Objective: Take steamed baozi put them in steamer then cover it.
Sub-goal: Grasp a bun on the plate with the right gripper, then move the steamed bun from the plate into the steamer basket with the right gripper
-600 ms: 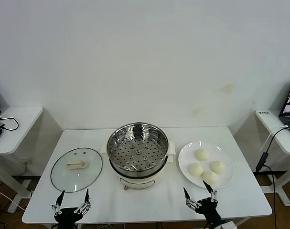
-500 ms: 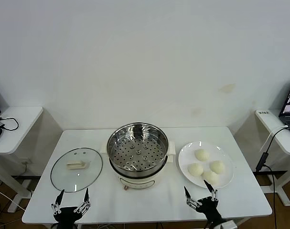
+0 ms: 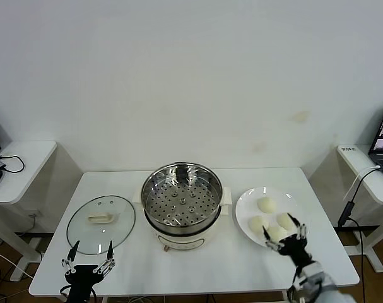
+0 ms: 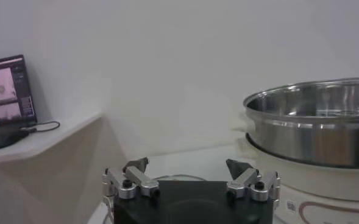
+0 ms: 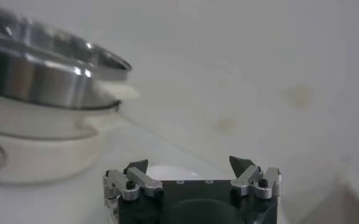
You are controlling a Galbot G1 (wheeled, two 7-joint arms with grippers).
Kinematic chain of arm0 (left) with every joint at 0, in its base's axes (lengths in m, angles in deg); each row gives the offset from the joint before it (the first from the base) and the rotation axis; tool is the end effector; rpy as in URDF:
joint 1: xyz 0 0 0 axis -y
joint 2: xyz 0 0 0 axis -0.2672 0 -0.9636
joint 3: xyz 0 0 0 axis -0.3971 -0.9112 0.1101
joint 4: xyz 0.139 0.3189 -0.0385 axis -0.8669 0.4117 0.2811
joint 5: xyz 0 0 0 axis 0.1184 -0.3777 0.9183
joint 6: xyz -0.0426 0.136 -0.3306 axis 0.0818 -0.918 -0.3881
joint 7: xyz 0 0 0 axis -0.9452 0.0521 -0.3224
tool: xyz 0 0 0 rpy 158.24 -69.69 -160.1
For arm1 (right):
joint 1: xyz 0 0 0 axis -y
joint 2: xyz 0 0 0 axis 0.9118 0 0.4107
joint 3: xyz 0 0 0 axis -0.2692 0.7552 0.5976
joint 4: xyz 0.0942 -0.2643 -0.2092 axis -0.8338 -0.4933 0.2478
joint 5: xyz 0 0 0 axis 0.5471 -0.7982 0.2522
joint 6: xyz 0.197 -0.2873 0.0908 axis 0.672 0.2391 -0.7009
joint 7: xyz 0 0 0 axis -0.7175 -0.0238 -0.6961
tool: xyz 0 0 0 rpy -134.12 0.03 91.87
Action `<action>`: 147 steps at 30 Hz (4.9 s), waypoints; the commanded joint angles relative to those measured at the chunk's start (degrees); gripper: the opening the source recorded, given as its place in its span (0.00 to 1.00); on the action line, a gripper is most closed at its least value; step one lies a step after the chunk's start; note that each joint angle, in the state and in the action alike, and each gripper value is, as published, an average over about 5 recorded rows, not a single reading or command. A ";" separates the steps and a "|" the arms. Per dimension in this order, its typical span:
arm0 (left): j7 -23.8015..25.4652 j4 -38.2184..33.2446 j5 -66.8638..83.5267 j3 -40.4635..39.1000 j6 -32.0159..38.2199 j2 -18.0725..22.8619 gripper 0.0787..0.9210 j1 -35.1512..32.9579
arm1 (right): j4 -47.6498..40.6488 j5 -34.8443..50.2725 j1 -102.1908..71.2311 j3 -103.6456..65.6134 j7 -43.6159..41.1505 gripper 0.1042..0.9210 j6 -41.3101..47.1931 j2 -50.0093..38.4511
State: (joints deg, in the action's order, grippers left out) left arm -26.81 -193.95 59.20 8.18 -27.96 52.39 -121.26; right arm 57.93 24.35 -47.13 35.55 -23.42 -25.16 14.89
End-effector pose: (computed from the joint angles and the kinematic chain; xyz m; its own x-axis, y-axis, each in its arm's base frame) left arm 0.1068 0.0589 -0.2900 -0.9778 -0.1272 0.1663 -0.0903 0.9729 0.2129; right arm 0.2442 -0.1510 -0.2809 -0.9483 -0.1729 0.2663 -0.3051 0.7280 -0.6140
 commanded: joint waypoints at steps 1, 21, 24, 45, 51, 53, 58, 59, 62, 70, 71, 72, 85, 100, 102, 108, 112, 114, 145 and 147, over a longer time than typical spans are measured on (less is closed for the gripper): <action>0.15 -0.54 -1.42 0.36 -0.68 -0.07 0.88 0.04 | -3.61 -4.69 7.63 -1.04 -4.20 0.88 4.96 -11.27; 0.01 -0.54 -2.23 1.00 -0.31 0.41 0.88 0.32 | -29.74 -3.34 74.05 64.42 -41.80 0.88 5.22 -28.45; 0.05 -0.30 -2.17 1.18 -0.35 0.37 0.88 0.57 | -33.78 -3.01 80.20 72.43 -45.33 0.88 4.55 -25.95; 0.64 -0.36 -1.98 3.37 -0.46 0.11 0.88 0.51 | -51.66 -4.66 80.64 76.25 -45.71 0.88 2.91 -8.00; 0.69 -0.27 -1.94 3.44 -0.43 -0.01 0.88 0.33 | -55.87 -6.83 80.26 75.96 -45.47 0.88 2.75 -5.41; 0.70 -0.27 -1.93 3.48 -0.43 -0.05 0.88 0.37 | -56.67 -7.09 80.08 75.87 -45.34 0.87 2.71 -4.74; 0.72 -0.15 -1.90 3.63 -0.42 -0.20 0.88 0.40 | -57.69 -7.96 79.60 75.26 -45.22 0.83 2.81 -3.68; 0.72 -0.15 -1.89 3.65 -0.41 -0.21 0.88 0.41 | -57.78 -8.04 79.54 75.24 -45.15 0.82 2.84 -3.60; 0.73 -0.18 -1.90 3.68 -0.38 -0.18 0.88 0.43 | -58.14 -8.17 79.34 75.13 -44.77 0.79 2.84 -3.31; 0.71 -0.08 -1.94 3.58 -0.33 -0.08 0.88 0.43 | -58.47 -8.66 79.08 75.21 -44.52 0.61 2.95 -3.15; 0.71 -0.11 -1.94 3.58 -0.32 -0.06 0.88 0.39 | -58.44 -8.65 79.11 75.22 -44.62 0.59 2.86 -3.22; 0.70 -0.14 -1.94 3.58 -0.30 -0.05 0.88 0.35 | -58.43 -8.65 79.16 75.23 -44.75 0.57 2.74 -3.27; 0.67 -1.13 -2.05 3.22 -0.08 0.20 0.88 -0.25 | -55.26 -6.64 81.51 75.75 -46.79 0.52 2.24 -5.35; 0.73 -1.26 -1.95 2.49 -0.13 -0.53 0.88 0.54 | -40.15 6.94 97.33 83.78 -49.02 0.53 4.51 -14.71; 0.79 -1.31 -1.94 2.32 -0.15 -0.65 0.88 0.63 | -38.93 9.70 100.80 85.75 -49.09 0.53 5.11 -14.56; 0.85 -1.30 -1.67 2.14 -0.12 -0.97 0.88 0.92 | -37.19 15.97 110.83 92.15 -48.71 0.54 6.47 -10.59; 0.86 -1.05 -1.32 2.33 -0.10 -1.29 0.88 1.03 | -37.51 19.04 116.05 95.89 -47.92 0.54 6.78 -6.10; 0.88 -0.82 -1.14 2.45 -0.10 -1.45 0.88 1.14 | -38.01 20.56 117.57 97.17 -47.45 0.54 6.83 -3.45; 1.24 1.65 -0.02 4.48 0.00 -1.30 0.88 2.49 | -50.67 -1.46 107.62 107.19 -39.69 0.55 -20.64 19.80; 1.26 1.59 -0.02 4.51 0.04 -1.26 0.88 2.45 | -51.96 -3.36 107.22 107.07 -38.60 0.55 -22.68 20.13</action>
State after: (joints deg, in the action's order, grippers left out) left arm -25.57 -192.46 59.22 12.66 -27.94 51.14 -118.79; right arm 7.91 26.41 60.90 141.03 -63.74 -41.41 33.40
